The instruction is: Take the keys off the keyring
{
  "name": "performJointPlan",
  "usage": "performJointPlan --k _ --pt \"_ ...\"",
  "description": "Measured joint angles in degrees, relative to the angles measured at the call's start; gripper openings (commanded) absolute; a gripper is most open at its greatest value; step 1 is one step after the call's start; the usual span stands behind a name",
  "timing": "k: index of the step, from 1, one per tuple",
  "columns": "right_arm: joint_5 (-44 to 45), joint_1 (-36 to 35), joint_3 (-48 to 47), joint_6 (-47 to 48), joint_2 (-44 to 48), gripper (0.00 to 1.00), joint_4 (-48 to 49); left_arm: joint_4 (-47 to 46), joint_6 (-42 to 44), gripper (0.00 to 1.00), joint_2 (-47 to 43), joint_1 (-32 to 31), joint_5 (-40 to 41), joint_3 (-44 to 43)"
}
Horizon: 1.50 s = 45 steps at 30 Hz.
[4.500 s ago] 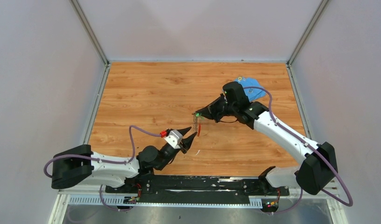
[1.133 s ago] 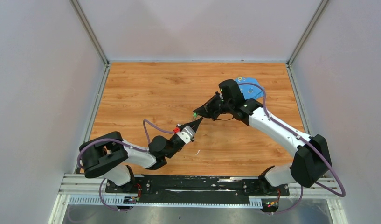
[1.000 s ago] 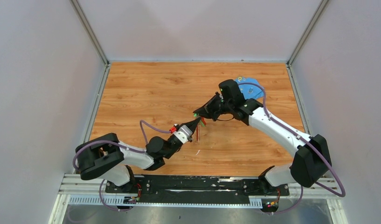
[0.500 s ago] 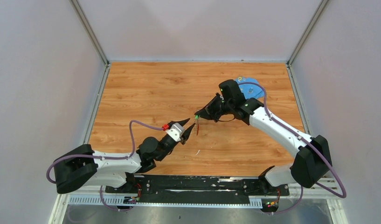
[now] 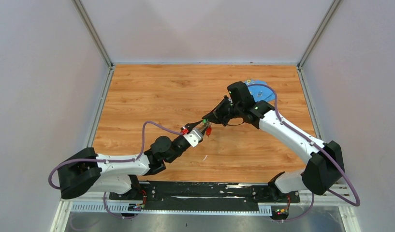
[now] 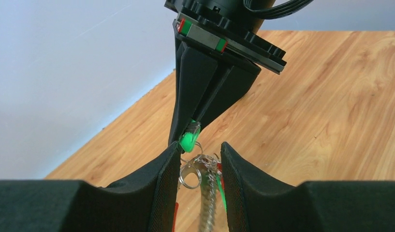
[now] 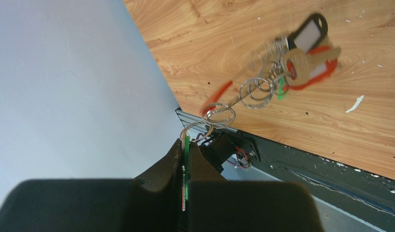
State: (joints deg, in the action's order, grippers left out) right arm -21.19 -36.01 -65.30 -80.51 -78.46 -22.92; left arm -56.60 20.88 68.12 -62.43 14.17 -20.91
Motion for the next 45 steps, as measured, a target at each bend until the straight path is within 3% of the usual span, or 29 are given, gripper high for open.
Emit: performJointPlan --k 19,45 --pt "-0.07 0.0 0.0 0.39 -0.02 0.0 -0.79 2.91 8.28 0.3 -0.42 -0.5 -1.27 -1.4" --pt "-0.31 -0.02 0.0 0.2 -0.13 0.01 -0.79 2.95 12.76 0.23 0.76 -1.42 -0.94 -3.63"
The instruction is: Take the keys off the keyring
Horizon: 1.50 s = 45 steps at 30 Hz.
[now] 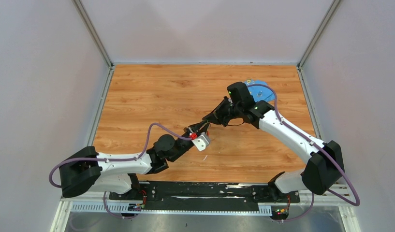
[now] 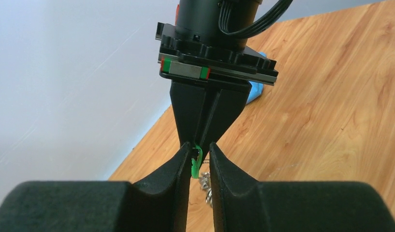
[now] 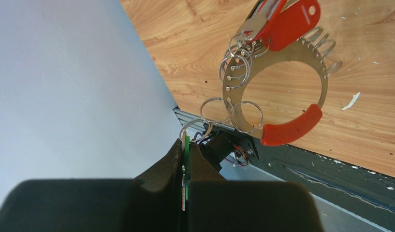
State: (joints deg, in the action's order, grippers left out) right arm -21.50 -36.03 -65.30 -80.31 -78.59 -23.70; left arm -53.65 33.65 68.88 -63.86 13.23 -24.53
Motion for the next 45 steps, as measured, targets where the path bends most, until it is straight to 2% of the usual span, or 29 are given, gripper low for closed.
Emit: performJointPlan --k 8,18,22,26,30,37,43,45 --pt "0.04 0.0 0.0 -0.07 -0.02 0.01 0.02 0.24 1.42 0.24 0.66 -0.04 0.44 0.0" --pt "0.72 0.0 0.0 0.0 -0.02 0.01 -0.26 0.09 2.91 0.11 2.4 -0.09 1.92 -0.61" --pt "1.22 0.0 0.0 0.02 -0.02 0.01 -0.26 -0.04 3.26 0.0 2.97 -0.09 2.43 -0.96" --pt "1.68 0.02 0.0 0.07 -0.13 0.01 -0.31 -0.2 3.43 0.0 3.45 -0.11 2.6 -1.14" --pt "1.75 0.02 0.0 0.83 -0.66 0.2 -0.15 -0.15 0.35 0.0 3.61 -0.22 4.24 -1.18" --pt "1.51 -0.15 0.72 6.43 -0.59 0.54 1.57 0.07 -12.02 0.0 3.5 -0.28 8.44 -0.35" --pt "2.8 -0.26 8.5 11.52 3.82 0.77 7.67 0.44 -20.28 0.0 3.15 -0.17 10.14 2.73" --pt "4.2 -0.26 11.04 13.77 6.23 0.9 9.2 0.46 -22.93 0.0 3.15 -0.02 10.36 2.93"
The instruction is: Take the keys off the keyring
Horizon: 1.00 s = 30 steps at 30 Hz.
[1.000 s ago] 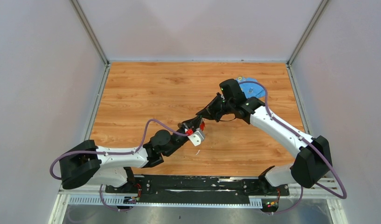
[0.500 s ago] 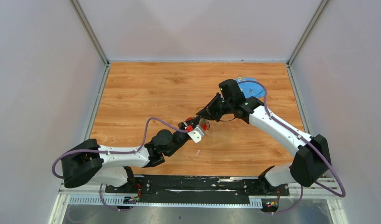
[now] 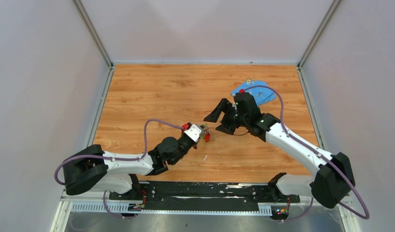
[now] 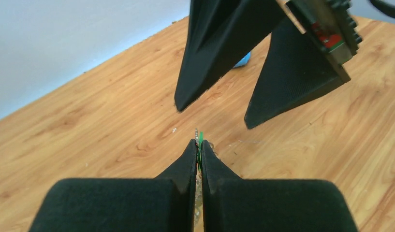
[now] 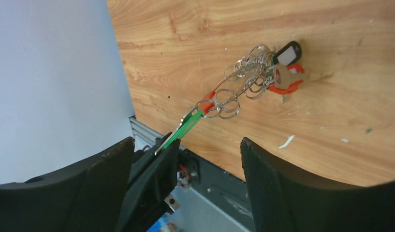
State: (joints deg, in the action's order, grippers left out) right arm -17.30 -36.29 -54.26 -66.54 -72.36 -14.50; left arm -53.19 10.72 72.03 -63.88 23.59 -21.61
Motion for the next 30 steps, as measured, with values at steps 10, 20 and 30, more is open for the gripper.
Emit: performJointPlan --k 10,20,30 --pt "8.35 0.0 17.25 23.39 16.17 0.79 19.41 2.93 -11.78 0.0 -1.88 1.14 0.63 0.68" --pt "3.08 -0.7 34.27 51.47 16.06 0.56 46.36 10.84 -22.51 0.0 -4.94 5.57 -1.49 -0.28" --pt "-3.28 -7.08 31.08 75.52 7.04 0.55 51.41 19.12 -30.01 0.0 -7.21 8.74 -3.58 -3.61"
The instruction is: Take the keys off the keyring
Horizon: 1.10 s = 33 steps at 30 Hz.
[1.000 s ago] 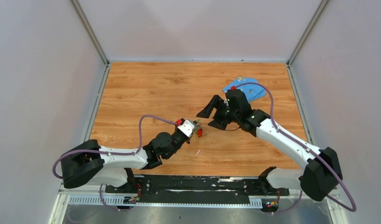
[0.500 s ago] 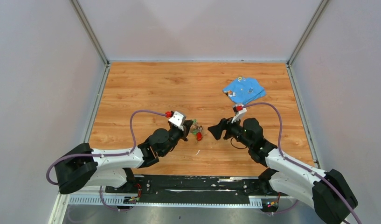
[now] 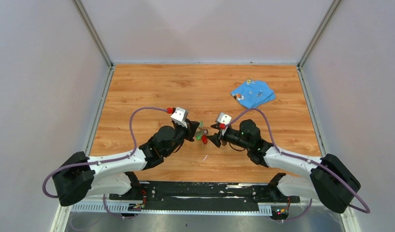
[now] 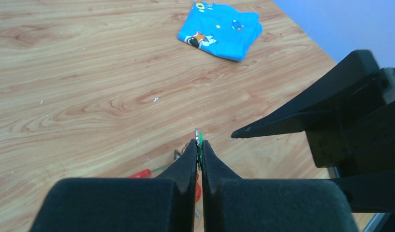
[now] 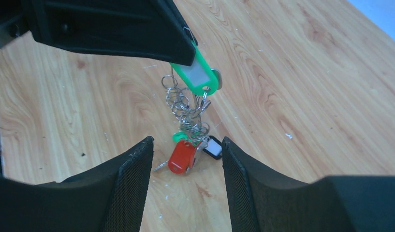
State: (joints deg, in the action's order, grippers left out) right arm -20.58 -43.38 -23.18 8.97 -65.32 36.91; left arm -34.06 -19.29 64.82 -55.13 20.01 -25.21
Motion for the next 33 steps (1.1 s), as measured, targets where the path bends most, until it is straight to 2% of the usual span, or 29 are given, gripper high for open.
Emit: performJointPlan --k 11,17,33 --pt "0.74 -0.11 0.15 8.0 -7.37 0.53 10.95 3.8 -2.12 0.0 -0.55 2.12 -2.03 -1.49" --pt "1.51 -0.85 0.15 8.0 -11.5 0.49 15.76 4.28 -2.34 0.0 -0.55 2.25 -2.47 -2.01" --pt "10.16 -5.03 -1.7 3.93 -16.35 0.42 19.32 4.66 -2.32 0.0 -0.15 2.51 -3.32 -3.76"
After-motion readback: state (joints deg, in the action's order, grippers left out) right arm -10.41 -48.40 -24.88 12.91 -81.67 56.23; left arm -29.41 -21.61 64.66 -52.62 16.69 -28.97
